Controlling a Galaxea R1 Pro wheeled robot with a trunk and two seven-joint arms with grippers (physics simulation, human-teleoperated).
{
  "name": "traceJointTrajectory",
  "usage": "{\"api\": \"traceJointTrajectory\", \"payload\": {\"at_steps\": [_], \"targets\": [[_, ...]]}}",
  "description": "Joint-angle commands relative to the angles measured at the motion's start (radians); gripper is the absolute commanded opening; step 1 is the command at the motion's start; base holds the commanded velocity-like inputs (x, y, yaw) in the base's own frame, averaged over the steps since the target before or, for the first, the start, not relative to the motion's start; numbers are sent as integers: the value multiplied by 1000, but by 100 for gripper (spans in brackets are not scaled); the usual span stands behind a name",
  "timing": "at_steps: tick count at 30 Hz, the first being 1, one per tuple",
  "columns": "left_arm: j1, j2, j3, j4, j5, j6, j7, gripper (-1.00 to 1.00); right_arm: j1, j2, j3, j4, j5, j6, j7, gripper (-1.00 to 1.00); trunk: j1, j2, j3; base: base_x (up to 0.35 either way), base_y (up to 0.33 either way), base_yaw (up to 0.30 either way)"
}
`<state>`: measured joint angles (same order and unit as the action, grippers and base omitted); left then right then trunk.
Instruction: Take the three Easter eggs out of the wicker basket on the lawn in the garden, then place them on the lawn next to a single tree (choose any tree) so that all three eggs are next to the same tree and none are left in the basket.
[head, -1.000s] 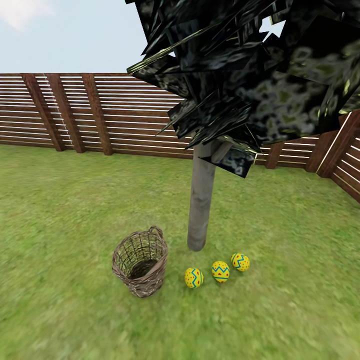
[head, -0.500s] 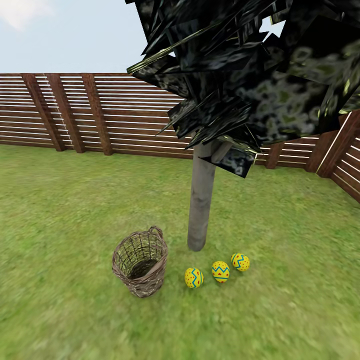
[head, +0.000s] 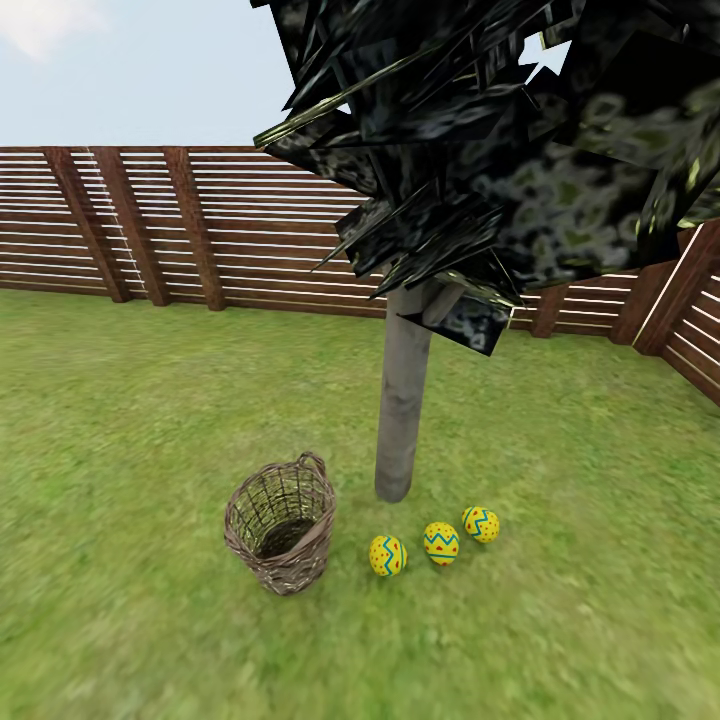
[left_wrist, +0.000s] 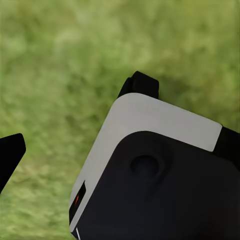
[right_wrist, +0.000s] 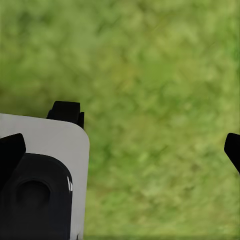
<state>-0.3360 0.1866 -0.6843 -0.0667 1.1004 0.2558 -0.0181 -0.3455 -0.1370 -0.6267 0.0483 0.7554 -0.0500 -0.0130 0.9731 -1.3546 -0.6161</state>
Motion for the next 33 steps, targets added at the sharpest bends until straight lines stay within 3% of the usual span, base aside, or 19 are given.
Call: {"api": "traceJointTrajectory", "payload": {"at_steps": [1,33], "targets": [[-1,1,-6,-1,6,3,-2,100,-1,-1,-7,4,5,-5,-1,100,0,0,-1,0,0,0],[-1,1,-6,0,6,3,-2,100,-1,-1,-8,4,5,-5,-1,100,0,0,-1,0,0,0]]}}
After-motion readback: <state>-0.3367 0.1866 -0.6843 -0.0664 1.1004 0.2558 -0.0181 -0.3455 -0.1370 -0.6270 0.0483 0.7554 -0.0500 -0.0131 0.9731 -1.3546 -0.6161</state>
